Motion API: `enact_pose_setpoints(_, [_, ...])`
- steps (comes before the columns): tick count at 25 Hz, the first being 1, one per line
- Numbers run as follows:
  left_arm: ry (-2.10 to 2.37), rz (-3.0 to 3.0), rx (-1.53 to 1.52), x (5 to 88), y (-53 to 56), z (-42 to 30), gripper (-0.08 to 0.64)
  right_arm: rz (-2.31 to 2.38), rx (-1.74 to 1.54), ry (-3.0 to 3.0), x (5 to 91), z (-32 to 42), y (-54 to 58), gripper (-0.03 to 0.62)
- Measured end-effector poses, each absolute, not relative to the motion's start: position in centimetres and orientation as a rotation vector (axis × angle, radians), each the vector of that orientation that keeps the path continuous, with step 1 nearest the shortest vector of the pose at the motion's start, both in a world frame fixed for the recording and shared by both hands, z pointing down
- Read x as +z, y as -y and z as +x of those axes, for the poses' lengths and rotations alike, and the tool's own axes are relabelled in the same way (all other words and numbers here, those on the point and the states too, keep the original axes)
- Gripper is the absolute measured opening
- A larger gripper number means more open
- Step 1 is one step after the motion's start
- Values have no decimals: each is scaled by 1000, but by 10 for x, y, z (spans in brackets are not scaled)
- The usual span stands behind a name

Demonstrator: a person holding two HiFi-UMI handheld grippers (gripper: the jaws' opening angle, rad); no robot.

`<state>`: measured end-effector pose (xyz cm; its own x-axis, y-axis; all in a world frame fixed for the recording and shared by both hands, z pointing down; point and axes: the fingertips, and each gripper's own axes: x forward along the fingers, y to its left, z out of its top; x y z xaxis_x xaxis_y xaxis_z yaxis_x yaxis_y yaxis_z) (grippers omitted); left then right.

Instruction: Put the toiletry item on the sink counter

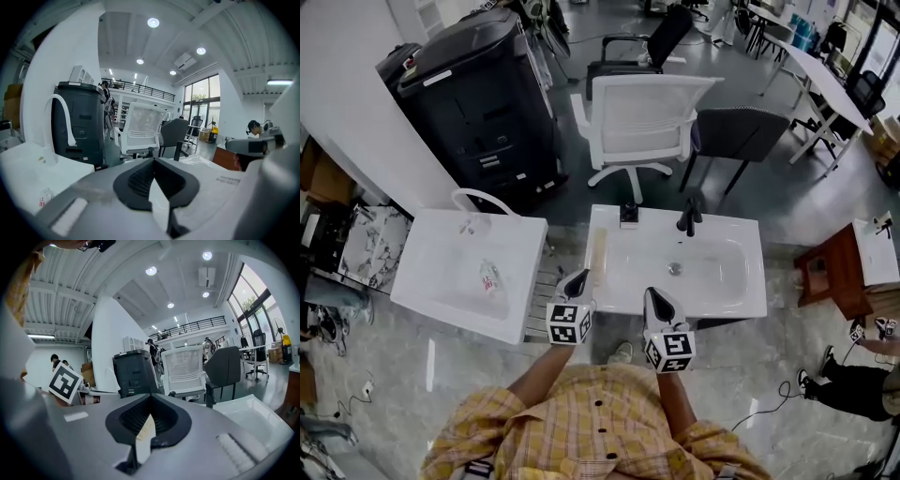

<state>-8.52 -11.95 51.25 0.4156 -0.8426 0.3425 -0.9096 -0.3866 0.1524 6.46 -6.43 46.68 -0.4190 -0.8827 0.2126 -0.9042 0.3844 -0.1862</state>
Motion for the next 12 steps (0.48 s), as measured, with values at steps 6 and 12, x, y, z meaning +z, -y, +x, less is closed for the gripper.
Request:
enact_pose_setpoints(6, [1497,2424,247,491,97,-90,-2,1657,392,2542,464,58,52,0])
enact_pose_setpoints(12, [1481,2497,207,480,79,-96,-2,1664,382,2552,462,52,40,0])
